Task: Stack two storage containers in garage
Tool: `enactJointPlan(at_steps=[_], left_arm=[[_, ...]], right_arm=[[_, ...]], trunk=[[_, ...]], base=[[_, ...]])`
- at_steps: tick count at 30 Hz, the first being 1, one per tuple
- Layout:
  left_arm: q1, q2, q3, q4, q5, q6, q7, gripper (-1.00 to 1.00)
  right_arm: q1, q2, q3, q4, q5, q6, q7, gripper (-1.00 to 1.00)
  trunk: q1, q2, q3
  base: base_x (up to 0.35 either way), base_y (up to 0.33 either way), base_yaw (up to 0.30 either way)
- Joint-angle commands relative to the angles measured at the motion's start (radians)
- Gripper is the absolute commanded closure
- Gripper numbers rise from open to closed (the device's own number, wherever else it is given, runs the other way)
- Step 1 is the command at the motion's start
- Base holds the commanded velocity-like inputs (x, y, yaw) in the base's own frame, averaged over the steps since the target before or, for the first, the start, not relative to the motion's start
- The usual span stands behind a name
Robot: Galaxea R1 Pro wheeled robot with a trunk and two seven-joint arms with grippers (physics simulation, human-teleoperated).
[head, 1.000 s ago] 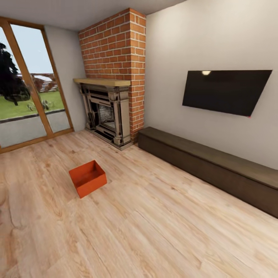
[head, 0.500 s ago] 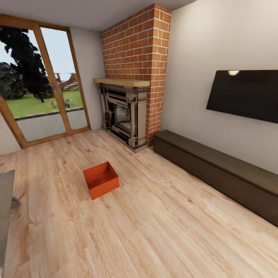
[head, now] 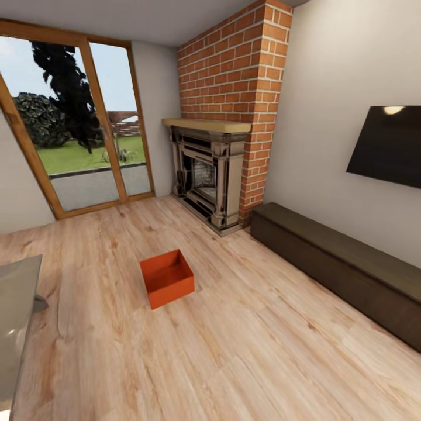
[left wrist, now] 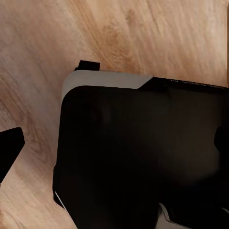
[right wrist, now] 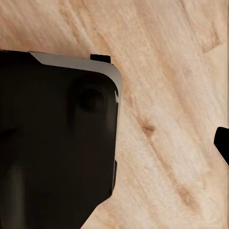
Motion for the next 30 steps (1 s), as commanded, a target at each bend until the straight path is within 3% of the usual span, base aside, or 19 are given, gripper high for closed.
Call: enactJointPlan(at_steps=[1,30], left_arm=[[-0.001,0.000,-0.003,0.001,0.009,-0.004,-0.001,-1.00],[-0.001,0.000,-0.003,0.001,0.009,-0.004,-0.001,-1.00]], right_arm=[[-0.001,0.001,0.007,0.002,-0.006,-0.004,-0.001,-1.00],[-0.001,0.000,0.007,0.002,-0.006,-0.003,-0.001,-1.00]], trunk=[[0.001,-0.001,-0.001],[0.001,-0.001,-0.001]], base=[[0.322,0.000,0.007],[0.322,0.000,0.000]])
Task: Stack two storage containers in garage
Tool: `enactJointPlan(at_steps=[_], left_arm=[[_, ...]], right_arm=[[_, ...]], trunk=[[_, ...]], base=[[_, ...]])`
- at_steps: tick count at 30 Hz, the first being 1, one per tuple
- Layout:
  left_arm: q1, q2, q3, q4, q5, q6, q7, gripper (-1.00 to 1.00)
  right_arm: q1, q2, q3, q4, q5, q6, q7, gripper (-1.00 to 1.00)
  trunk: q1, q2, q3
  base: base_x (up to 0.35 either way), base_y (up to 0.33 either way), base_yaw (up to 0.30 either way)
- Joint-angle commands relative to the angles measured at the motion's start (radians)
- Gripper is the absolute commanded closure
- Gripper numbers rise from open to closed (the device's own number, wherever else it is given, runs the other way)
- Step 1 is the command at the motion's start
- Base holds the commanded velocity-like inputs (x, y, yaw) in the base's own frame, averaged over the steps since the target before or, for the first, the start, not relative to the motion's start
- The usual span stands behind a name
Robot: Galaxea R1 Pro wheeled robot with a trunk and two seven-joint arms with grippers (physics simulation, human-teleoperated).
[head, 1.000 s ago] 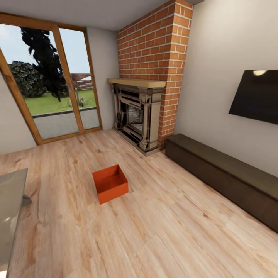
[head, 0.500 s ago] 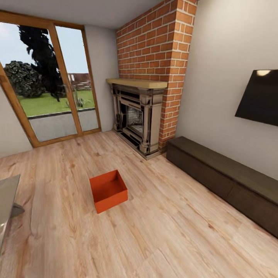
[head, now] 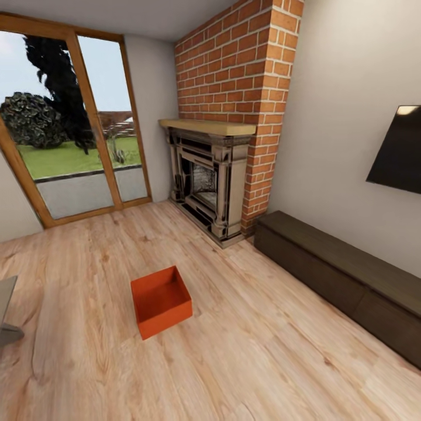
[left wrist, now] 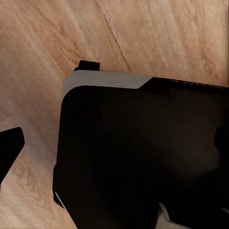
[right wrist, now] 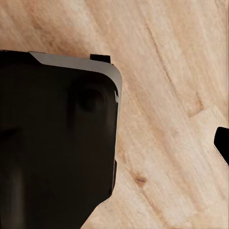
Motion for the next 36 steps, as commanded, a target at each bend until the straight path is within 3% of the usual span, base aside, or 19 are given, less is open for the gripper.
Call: enactJointPlan(at_steps=[1,8,36], left_arm=[[-0.001,0.000,-0.003,0.001,0.009,-0.003,-0.001,-1.00],[-0.001,0.000,-0.003,0.001,0.009,-0.004,-0.001,-1.00],[-0.001,0.000,-0.003,0.001,0.009,-0.007,-0.001,-1.00]], right_arm=[[-0.001,0.001,0.007,0.002,-0.006,-0.004,-0.001,-1.00],[-0.001,0.000,0.007,0.003,-0.006,-0.004,-0.001,-1.00],[-0.001,0.000,0.007,0.003,-0.006,-0.004,-0.001,-1.00]], trunk=[[0.001,-0.001,-0.001],[0.001,-0.001,-0.002],[0.001,-0.001,-0.015]], base=[[0.322,0.000,0.000],[0.322,0.000,0.123],[0.322,0.000,0.264]])
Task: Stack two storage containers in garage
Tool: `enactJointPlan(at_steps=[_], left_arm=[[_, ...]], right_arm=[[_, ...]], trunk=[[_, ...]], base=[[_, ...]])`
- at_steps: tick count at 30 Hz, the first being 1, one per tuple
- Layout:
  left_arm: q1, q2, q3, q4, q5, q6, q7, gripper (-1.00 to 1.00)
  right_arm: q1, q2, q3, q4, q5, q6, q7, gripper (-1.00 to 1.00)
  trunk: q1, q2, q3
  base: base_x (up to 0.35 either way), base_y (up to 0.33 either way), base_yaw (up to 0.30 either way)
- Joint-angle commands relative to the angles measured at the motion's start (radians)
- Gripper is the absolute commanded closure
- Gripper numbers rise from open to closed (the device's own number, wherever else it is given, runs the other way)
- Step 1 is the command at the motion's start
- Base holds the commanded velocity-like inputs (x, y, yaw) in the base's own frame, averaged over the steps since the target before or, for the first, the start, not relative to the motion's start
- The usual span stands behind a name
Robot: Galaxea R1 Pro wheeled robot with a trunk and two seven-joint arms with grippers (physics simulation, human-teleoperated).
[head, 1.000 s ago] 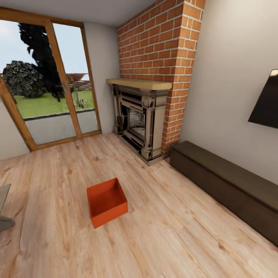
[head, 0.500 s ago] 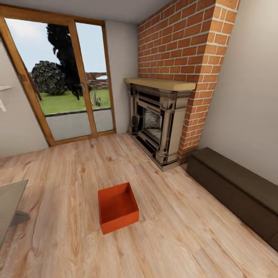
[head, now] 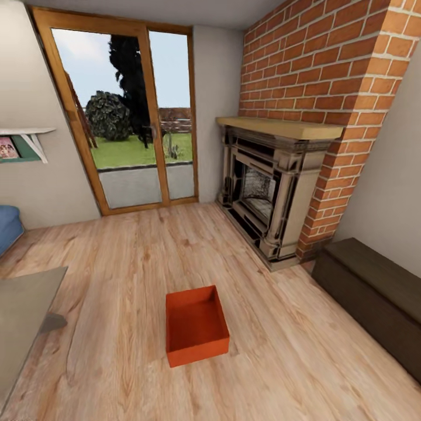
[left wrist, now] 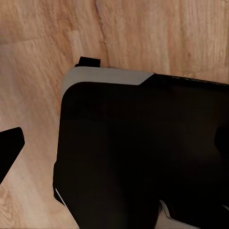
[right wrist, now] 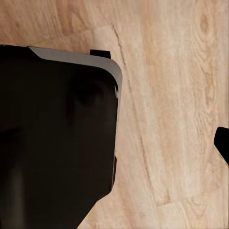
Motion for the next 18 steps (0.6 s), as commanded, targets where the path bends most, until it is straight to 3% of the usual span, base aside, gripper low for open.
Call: enactJointPlan(at_steps=[1,12,18], left_arm=[[-0.001,0.000,-0.003,0.002,0.008,-0.004,-0.001,-1.00],[-0.001,0.000,-0.003,0.002,0.008,-0.006,-0.001,-1.00],[-0.001,0.000,-0.003,0.002,0.008,-0.008,-0.001,-1.00]], right_arm=[[-0.001,0.000,0.007,0.002,-0.006,-0.004,-0.001,-1.00],[-0.001,0.000,0.007,0.001,-0.006,-0.004,-0.001,-1.00],[-0.001,-0.001,0.007,0.001,-0.006,-0.004,-0.001,-1.00]], trunk=[[0.001,-0.001,-0.002],[0.001,-0.001,-0.007],[0.001,-0.001,-0.007]], base=[[0.322,0.000,0.266],[0.322,0.000,0.262],[0.298,0.000,0.030]])
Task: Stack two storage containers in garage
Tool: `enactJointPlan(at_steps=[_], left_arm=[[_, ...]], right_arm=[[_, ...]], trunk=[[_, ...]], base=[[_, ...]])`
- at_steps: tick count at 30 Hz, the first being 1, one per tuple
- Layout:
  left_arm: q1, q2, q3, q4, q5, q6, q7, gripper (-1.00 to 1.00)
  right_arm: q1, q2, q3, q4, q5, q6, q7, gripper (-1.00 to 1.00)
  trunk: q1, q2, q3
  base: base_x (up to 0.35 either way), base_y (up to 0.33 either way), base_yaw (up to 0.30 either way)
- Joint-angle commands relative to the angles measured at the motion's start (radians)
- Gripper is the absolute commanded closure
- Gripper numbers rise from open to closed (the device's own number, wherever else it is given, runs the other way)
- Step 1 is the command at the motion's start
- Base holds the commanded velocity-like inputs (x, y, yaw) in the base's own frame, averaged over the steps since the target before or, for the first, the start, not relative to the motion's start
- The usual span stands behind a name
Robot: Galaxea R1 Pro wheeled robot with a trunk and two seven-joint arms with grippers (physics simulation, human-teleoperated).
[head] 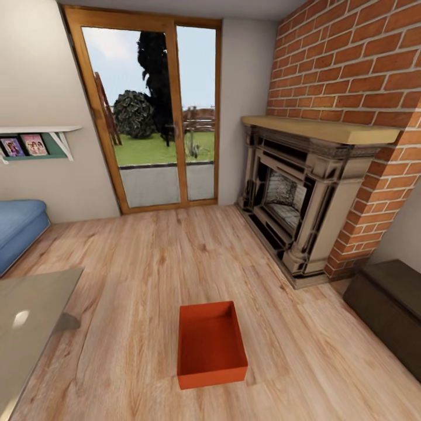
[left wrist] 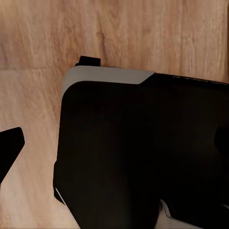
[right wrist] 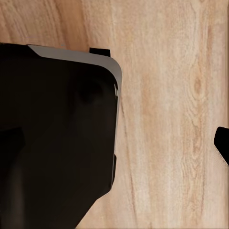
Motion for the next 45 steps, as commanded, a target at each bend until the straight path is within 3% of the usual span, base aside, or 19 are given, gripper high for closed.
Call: enactJointPlan(at_steps=[1,9,24,45], left_arm=[[-0.001,0.000,-0.003,0.001,0.009,-0.004,-0.001,-1.00],[-0.001,0.001,-0.003,0.001,0.009,-0.004,-0.001,-1.00],[-0.001,0.001,-0.003,0.001,0.009,-0.005,-0.001,-1.00],[-0.001,0.001,-0.003,0.001,0.010,-0.008,0.000,-1.00]], right_arm=[[-0.001,0.001,0.008,0.002,-0.006,-0.005,-0.001,-1.00],[-0.001,0.003,0.008,0.002,-0.006,-0.004,-0.001,-1.00],[-0.001,-0.001,0.008,0.002,-0.006,-0.004,-0.001,-1.00],[-0.001,0.000,0.008,0.002,-0.006,-0.004,-0.001,-1.00]], trunk=[[0.001,-0.001,-0.001],[0.001,-0.001,-0.001],[0.001,-0.001,-0.010],[0.001,-0.001,-0.011]], base=[[0.257,0.000,0.004],[0.239,0.000,0.001],[0.207,0.000,0.194],[0.058,-0.021,0.003]])
